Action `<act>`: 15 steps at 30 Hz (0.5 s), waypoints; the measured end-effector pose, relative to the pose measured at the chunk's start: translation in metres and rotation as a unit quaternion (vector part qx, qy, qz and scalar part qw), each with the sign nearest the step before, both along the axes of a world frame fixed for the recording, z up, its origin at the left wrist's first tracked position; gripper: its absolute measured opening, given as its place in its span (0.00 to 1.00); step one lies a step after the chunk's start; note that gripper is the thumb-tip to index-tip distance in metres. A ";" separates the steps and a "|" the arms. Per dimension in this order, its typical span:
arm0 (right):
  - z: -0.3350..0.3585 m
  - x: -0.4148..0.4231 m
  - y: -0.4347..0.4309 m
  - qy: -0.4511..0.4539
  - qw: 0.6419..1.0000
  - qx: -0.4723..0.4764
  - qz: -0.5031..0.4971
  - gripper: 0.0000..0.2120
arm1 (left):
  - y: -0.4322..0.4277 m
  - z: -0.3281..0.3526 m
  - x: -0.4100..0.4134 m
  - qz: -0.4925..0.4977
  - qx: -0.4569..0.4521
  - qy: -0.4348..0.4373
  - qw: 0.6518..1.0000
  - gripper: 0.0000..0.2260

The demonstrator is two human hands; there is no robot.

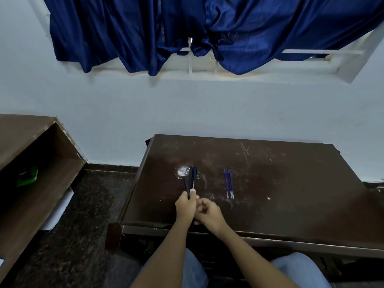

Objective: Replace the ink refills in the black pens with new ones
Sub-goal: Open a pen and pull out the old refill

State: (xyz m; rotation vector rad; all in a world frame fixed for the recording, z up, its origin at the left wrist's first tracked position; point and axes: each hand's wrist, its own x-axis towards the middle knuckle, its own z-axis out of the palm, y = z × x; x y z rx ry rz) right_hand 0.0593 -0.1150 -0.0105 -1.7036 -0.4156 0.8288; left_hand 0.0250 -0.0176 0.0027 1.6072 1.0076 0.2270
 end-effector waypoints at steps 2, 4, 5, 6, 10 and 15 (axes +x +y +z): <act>-0.001 -0.001 0.001 0.004 0.999 -0.003 0.039 0.08 | -0.001 0.004 0.001 0.033 -0.040 -0.028 0.998 0.09; 0.002 0.003 0.003 -0.019 0.999 -0.019 0.043 0.01 | -0.002 0.007 -0.001 0.028 -0.028 -0.025 0.999 0.07; 0.006 0.006 0.003 -0.041 0.998 -0.029 0.026 0.04 | -0.002 0.008 -0.002 0.012 -0.006 -0.018 1.000 0.07; 0.009 0.010 0.005 -0.053 0.998 -0.030 -0.003 0.07 | -0.001 0.007 -0.003 -0.012 0.015 -0.013 1.000 0.08; 0.028 0.023 0.014 -0.016 0.993 -0.020 -0.111 0.11 | 0.000 0.003 -0.010 -0.110 0.047 0.003 0.993 0.13; 0.028 0.036 0.022 -0.039 0.992 -0.070 -0.093 0.13 | -0.004 -0.001 -0.017 -0.153 0.093 0.019 0.984 0.16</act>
